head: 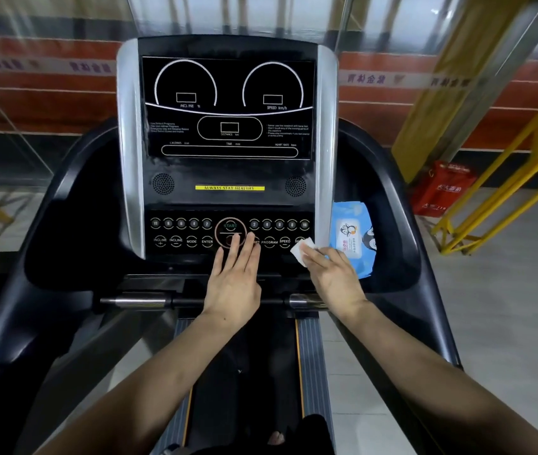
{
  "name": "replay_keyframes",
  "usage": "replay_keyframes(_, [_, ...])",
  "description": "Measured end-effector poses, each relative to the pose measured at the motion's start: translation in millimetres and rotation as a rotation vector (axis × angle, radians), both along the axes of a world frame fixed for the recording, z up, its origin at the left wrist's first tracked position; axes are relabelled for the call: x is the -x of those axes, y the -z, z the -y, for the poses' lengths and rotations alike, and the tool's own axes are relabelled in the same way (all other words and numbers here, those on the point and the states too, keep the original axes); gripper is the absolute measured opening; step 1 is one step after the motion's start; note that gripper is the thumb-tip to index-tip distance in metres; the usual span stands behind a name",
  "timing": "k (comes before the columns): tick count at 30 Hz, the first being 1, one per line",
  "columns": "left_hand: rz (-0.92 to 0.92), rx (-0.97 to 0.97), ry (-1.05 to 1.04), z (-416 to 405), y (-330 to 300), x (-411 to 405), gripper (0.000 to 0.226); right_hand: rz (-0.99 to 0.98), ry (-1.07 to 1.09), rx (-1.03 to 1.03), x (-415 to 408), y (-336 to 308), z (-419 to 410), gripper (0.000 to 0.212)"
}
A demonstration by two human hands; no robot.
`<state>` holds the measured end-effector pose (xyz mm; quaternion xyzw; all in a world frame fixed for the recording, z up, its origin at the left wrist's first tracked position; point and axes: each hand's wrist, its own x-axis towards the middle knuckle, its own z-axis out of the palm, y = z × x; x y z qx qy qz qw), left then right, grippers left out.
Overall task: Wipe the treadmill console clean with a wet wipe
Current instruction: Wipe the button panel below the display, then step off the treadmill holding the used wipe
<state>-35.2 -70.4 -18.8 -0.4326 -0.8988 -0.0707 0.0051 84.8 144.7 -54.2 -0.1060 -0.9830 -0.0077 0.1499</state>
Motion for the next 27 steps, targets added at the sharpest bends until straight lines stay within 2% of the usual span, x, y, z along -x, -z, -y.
replay_keyframes(4, [0.023, -0.017, -0.023, 5.4, 2.5, -4.4, 0.073, -0.064, 0.048, 0.146, -3.5, -0.9, 15.9, 0.033])
replay_keyframes(7, [0.045, -0.026, -0.038, 11.5, 5.9, -7.4, 0.071, -0.122, 0.117, 0.350, -12.2, -1.9, 33.1, 0.022])
replay_keyframes(10, [0.073, -0.058, -0.073, 17.7, 5.6, -10.7, 0.069, -0.178, 0.244, 0.611, -18.8, -4.1, 50.9, 0.027])
replay_keyframes(13, [0.082, -0.091, -0.101, 28.1, 3.7, -13.8, 0.067, -0.250, 0.296, 0.692, -20.5, -12.2, 72.1, 0.026])
replay_keyframes(17, [0.072, -0.128, -0.125, 52.4, -4.8, -19.8, 0.064, -0.344, 0.269, 0.739, -20.1, -25.9, 104.9, 0.022])
replay_keyframes(22, [0.057, -0.140, -0.183, 106.7, -17.1, -26.3, 0.064, -0.439, 0.218, 0.929, -18.4, -51.2, 159.8, 0.018])
replay_keyframes(27, [0.054, -0.179, -0.317, 203.6, -25.1, -45.6, 0.065, -0.401, 0.095, 1.130, -21.2, -79.2, 249.4, 0.018])
